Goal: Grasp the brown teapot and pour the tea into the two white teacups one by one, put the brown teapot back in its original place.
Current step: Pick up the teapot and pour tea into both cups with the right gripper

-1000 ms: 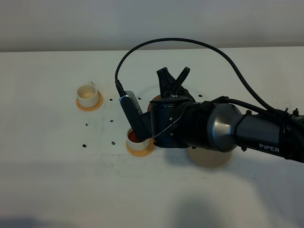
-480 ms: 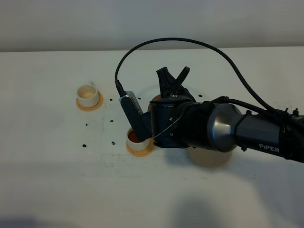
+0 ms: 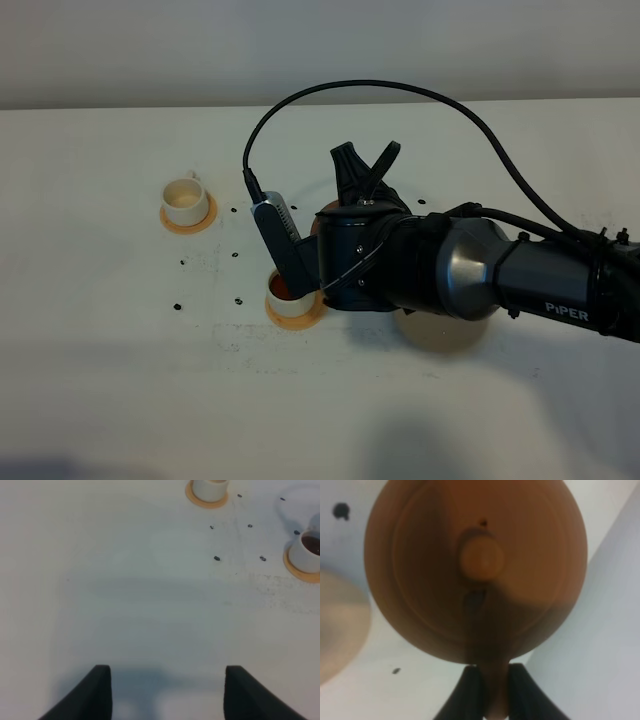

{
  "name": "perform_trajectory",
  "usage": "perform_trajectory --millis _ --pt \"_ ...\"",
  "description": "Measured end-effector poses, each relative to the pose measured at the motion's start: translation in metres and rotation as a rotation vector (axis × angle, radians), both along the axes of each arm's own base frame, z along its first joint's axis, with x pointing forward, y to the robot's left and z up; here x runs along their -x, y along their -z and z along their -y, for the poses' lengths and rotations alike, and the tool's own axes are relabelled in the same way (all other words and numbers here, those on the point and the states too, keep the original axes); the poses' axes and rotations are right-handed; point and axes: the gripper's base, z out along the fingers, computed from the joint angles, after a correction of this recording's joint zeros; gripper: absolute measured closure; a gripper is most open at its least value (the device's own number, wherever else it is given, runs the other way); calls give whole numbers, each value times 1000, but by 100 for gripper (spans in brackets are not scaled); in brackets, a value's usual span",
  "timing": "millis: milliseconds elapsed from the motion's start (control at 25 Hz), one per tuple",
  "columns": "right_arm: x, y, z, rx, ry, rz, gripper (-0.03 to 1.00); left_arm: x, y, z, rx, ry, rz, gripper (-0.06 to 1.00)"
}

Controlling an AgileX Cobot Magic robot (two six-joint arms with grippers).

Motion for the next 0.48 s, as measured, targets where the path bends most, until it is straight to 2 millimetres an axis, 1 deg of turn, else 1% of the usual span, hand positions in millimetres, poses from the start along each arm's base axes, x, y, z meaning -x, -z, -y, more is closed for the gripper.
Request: perform_trajectory --millis 160,480 --pt "2 2 0 -33 34 -32 85 0 0 0 0 0 0 47" --pt "4 3 0 -83 87 -39 85 0 0 0 0 0 0 47"
